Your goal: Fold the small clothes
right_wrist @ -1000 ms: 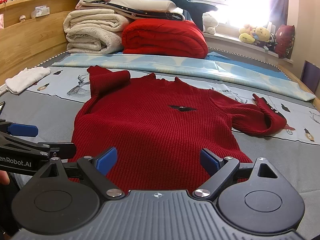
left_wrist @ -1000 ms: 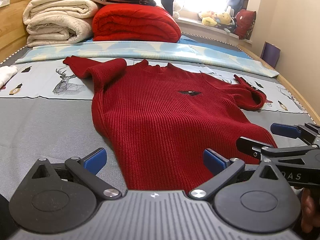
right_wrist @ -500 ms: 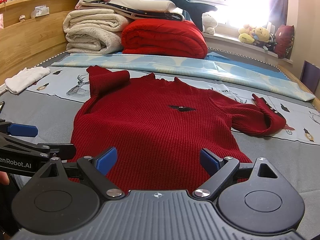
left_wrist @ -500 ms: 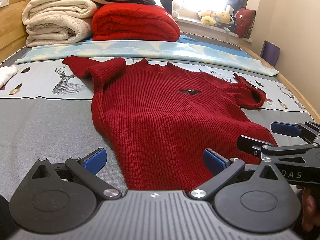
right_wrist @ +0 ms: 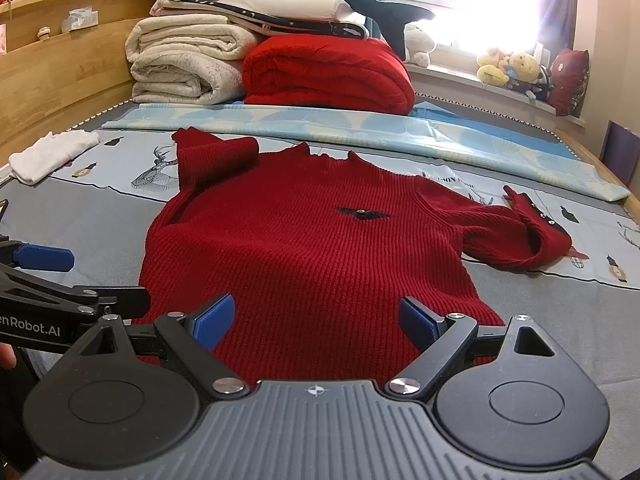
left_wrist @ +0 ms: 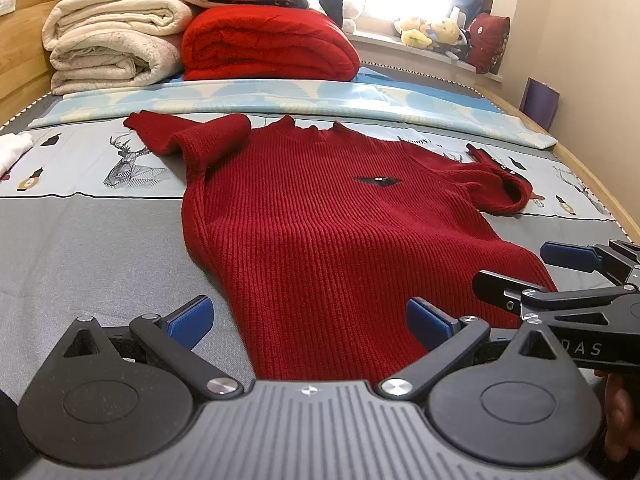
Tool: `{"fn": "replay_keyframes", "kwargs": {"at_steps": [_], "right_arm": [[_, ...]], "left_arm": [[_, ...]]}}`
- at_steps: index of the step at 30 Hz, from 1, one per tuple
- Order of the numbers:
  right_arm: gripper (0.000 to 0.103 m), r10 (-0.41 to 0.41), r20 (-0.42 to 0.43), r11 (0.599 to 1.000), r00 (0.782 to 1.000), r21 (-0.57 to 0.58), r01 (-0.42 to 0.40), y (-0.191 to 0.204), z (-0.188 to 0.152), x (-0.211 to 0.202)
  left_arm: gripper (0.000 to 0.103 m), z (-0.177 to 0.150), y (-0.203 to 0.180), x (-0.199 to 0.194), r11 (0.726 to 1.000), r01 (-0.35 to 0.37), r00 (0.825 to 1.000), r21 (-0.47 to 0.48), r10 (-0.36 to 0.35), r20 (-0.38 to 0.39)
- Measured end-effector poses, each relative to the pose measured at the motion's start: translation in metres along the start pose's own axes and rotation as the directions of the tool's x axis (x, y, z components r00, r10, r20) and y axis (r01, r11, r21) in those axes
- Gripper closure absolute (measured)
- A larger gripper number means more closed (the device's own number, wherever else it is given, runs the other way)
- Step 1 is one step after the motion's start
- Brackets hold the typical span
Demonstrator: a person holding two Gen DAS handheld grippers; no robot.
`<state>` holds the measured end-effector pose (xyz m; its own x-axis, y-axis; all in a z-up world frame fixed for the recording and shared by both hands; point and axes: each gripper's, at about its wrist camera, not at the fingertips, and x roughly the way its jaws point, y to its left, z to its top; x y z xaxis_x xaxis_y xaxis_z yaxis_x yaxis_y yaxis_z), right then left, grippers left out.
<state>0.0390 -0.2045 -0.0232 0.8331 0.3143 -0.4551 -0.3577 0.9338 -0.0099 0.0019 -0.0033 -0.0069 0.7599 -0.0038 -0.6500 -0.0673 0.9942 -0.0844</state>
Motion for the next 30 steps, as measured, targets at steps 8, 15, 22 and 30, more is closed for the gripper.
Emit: {"fn": "replay_keyframes", "kwargs": {"at_steps": [8, 15, 22, 30], "right_arm": [[0.015, -0.001, -0.002, 1.000, 1.000, -0.002, 0.001, 0.000, -0.001, 0.001], [0.020, -0.015, -0.003, 1.000, 1.000, 0.003, 0.015, -0.001, -0.001, 0.003], [0.034, -0.029, -0.009, 0.999, 1.000, 0.023, 0.029, -0.009, 0.001, 0.004], [0.035, -0.099, 0.035, 0.991, 0.994, 0.098, 0.095, -0.054, 0.017, -0.002]], "left_arm": [[0.001, -0.003, 0.000, 0.003, 1.000, -0.004, 1.000, 0.003, 0.004, 0.016], [0.001, -0.002, 0.002, 0.004, 1.000, -0.019, 0.998, 0.019, 0.018, 0.063], [0.001, -0.001, 0.007, 0.010, 0.999, -0.041, 0.999, 0.001, 0.041, 0.036], [0.001, -0.003, 0.010, 0.008, 1.000, -0.021, 1.000, -0.013, 0.021, 0.017]]}}
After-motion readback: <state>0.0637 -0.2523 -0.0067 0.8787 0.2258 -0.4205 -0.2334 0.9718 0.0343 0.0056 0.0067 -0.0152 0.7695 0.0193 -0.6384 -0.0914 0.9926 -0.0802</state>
